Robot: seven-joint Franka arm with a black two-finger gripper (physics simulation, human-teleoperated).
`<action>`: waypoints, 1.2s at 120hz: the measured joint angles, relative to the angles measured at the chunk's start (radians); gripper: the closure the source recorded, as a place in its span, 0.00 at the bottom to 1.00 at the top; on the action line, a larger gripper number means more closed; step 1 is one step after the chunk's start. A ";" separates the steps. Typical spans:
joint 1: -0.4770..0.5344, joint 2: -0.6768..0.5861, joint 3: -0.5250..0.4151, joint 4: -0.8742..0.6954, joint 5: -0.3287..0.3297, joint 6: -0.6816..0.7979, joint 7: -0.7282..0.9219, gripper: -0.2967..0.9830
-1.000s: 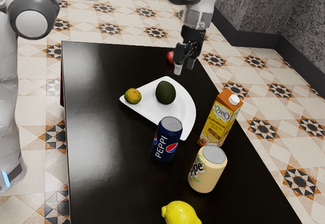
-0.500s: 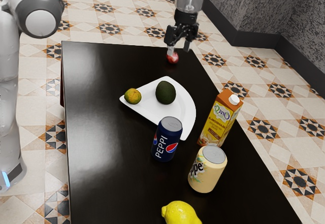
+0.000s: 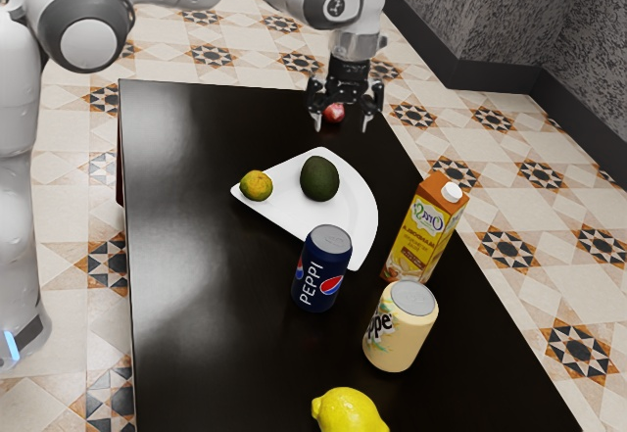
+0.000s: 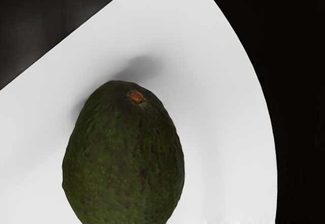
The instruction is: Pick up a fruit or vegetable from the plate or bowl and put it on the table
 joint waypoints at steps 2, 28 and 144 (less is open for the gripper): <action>-0.001 0.001 0.000 -0.003 -0.002 0.007 0.016 0.23; 0.001 -0.056 -0.016 -0.091 -0.024 0.077 0.181 0.23; 0.042 -0.226 -0.034 -0.413 -0.096 0.219 0.397 0.23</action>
